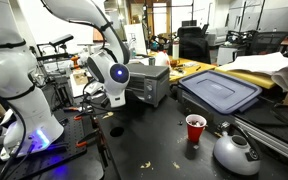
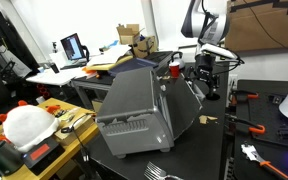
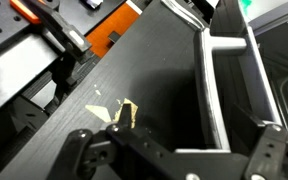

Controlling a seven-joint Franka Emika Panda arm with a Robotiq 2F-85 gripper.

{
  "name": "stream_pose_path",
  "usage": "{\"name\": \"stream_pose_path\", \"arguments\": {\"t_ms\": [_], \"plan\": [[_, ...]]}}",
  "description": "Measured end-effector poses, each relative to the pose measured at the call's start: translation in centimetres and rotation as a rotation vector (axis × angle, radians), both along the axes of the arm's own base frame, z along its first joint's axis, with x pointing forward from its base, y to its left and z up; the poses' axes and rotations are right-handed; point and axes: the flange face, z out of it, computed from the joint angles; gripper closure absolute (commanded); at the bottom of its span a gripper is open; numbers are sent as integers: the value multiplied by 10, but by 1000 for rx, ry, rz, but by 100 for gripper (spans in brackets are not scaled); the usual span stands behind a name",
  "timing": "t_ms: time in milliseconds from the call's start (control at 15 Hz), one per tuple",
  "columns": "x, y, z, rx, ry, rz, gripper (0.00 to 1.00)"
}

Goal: Open the toaster oven door.

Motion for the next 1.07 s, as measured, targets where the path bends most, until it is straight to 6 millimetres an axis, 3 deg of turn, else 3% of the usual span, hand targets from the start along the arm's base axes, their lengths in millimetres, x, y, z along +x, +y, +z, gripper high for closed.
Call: {"name": "stream_pose_path", "arguments": {"t_ms": [600, 867, 1067], "plan": [[-34, -20, -36, -180, 68, -30, 0], [-33, -24, -44, -310, 124, -25, 0], [-19, -27, -39, -430, 149, -28, 0]]}}
